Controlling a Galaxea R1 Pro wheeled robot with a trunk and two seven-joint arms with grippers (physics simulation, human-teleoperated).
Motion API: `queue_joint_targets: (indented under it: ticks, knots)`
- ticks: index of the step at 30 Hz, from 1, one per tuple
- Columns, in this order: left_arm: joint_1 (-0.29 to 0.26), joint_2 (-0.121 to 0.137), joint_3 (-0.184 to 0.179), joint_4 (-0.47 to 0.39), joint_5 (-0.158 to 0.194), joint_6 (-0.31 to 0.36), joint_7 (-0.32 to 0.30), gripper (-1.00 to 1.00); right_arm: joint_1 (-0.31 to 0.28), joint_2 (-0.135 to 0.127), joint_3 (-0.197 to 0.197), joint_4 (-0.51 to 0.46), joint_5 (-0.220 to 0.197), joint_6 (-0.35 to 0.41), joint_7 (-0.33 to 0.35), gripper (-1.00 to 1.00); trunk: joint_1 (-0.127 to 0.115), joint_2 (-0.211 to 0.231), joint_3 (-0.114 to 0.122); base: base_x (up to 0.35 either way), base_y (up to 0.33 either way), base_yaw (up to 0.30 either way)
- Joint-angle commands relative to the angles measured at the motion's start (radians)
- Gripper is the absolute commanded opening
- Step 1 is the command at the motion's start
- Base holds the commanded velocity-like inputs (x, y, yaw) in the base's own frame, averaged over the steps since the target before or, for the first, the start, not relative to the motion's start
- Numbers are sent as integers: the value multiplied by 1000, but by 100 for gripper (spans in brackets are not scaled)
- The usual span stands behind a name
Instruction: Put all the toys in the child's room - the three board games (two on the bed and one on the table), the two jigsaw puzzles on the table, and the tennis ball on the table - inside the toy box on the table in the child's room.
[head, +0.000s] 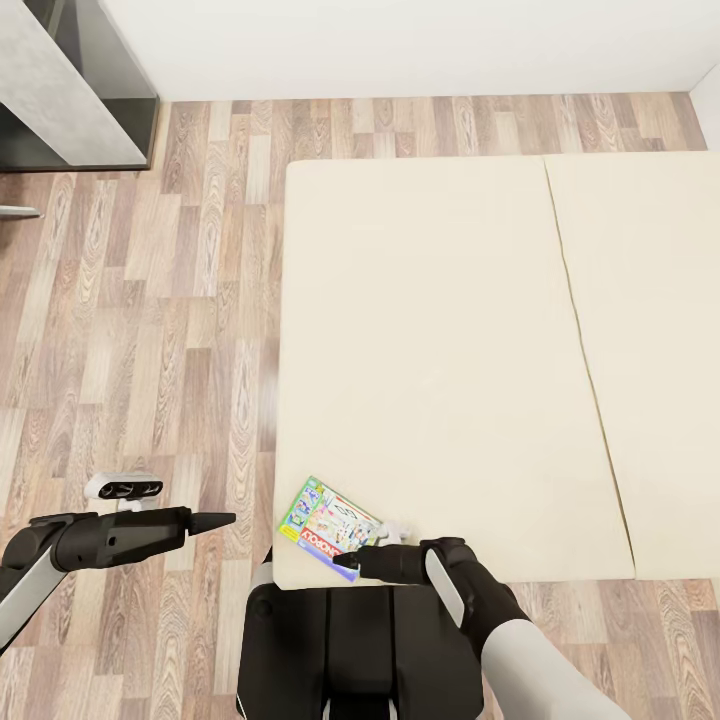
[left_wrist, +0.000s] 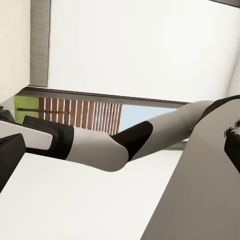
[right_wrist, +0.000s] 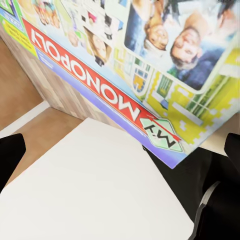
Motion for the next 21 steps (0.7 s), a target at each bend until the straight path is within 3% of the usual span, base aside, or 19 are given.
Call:
queue_joint_targets:
  ticks: [1,21]
  knots:
    - [-1,1,-3,0,5,11,-2,100,0,-1,2,-1,-10,8,-4,100,1,-2,-1,0,0,0]
    - [-1,1,-2,1,5,11,-2,100,-3,-16,-8,-9,-14,13,-12,100,1,-2,-1,0,0,0]
